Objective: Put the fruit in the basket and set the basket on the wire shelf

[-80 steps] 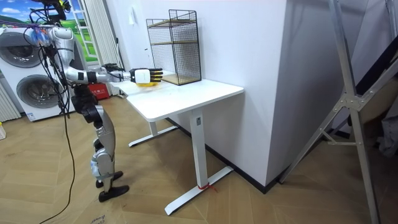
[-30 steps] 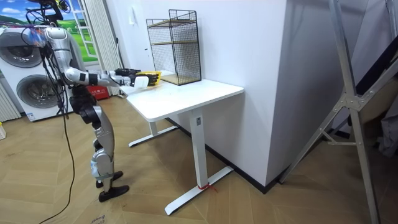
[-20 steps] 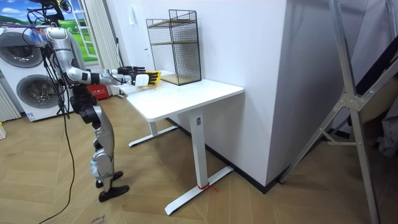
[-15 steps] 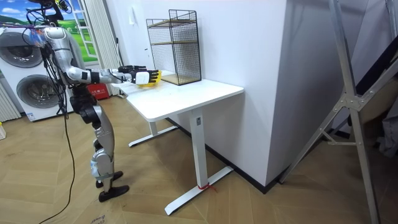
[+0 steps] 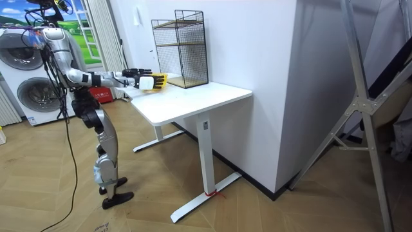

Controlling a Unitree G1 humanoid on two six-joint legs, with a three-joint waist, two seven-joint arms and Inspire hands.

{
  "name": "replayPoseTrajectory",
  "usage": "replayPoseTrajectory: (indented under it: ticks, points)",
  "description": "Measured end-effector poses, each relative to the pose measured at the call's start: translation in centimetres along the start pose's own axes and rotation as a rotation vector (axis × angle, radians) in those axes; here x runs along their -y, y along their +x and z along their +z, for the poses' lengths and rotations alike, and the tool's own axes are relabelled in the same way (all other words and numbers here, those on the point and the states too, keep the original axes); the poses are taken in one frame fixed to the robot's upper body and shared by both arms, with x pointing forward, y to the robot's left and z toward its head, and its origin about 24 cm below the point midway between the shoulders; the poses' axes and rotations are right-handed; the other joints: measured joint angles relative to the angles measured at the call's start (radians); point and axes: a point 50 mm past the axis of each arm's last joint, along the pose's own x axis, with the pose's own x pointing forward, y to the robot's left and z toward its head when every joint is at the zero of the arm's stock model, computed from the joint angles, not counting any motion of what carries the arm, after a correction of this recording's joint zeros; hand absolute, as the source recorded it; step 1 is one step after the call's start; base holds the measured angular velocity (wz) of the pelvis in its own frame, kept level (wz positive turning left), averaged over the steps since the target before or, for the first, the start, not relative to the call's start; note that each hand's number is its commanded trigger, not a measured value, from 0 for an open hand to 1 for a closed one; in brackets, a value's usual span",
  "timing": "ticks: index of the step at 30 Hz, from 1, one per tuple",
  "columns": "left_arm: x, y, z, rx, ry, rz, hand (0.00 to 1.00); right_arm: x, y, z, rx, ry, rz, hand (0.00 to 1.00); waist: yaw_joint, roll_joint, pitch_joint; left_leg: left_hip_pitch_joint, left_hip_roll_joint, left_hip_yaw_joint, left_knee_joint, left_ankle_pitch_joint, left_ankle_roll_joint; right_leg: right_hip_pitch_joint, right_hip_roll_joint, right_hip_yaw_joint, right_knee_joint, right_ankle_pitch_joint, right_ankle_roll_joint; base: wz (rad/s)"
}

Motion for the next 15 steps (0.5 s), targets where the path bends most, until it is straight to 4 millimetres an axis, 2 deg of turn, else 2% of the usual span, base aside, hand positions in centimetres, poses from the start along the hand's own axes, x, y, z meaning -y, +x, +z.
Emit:
replayPoseTrajectory:
  ticks: [15]
  points:
    - [-0.18, -0.12, -0.57, -0.033, 0.009, 0.0, 0.0, -0.74, 0.42, -0.7, -0.028, -0.034, 0.001, 0.0, 0.0, 0.011, 0.001, 0.0, 0.0, 0.002, -0.001, 0.0, 0.0, 0.0, 0.003, 0.009, 0.0, 0.0, 0.0, 0.0]
